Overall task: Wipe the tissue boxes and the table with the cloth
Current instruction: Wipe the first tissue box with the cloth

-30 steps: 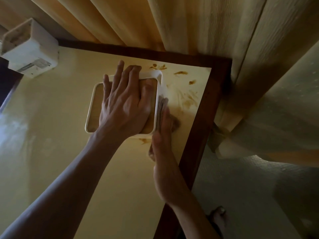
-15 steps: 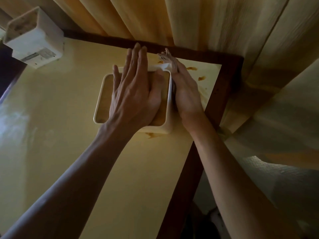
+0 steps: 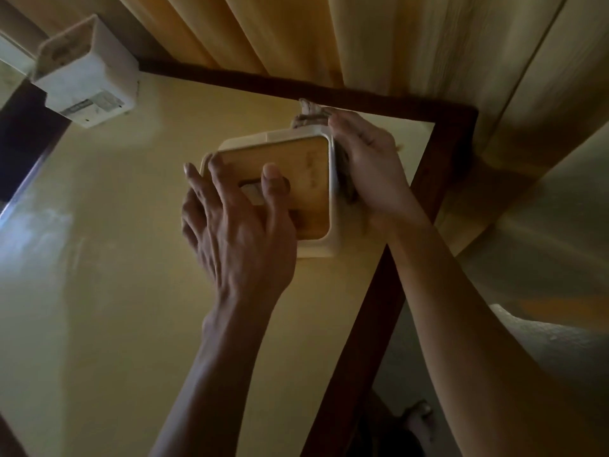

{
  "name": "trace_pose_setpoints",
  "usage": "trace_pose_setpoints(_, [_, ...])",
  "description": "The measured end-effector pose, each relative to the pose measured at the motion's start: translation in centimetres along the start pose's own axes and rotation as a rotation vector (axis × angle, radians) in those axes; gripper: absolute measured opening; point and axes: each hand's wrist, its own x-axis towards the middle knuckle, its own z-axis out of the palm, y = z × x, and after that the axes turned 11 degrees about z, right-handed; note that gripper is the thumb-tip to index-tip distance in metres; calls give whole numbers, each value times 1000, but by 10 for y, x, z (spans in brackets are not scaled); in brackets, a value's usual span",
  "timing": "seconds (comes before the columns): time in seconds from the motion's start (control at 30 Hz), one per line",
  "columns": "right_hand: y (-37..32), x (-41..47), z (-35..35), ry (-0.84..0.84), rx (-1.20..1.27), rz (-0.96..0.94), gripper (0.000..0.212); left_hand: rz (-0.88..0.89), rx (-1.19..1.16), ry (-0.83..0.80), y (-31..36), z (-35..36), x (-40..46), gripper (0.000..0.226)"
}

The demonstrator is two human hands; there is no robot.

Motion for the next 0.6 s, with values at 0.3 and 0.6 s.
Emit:
trace_pose_setpoints(0.3, [6, -19, -15, 50, 49, -40, 33, 14, -202, -73, -13, -16, 36, 74])
trace_pose_setpoints(0.6, [24, -54, -10, 149, 11, -127, 36, 114, -86, -244, -20, -16, 80, 74])
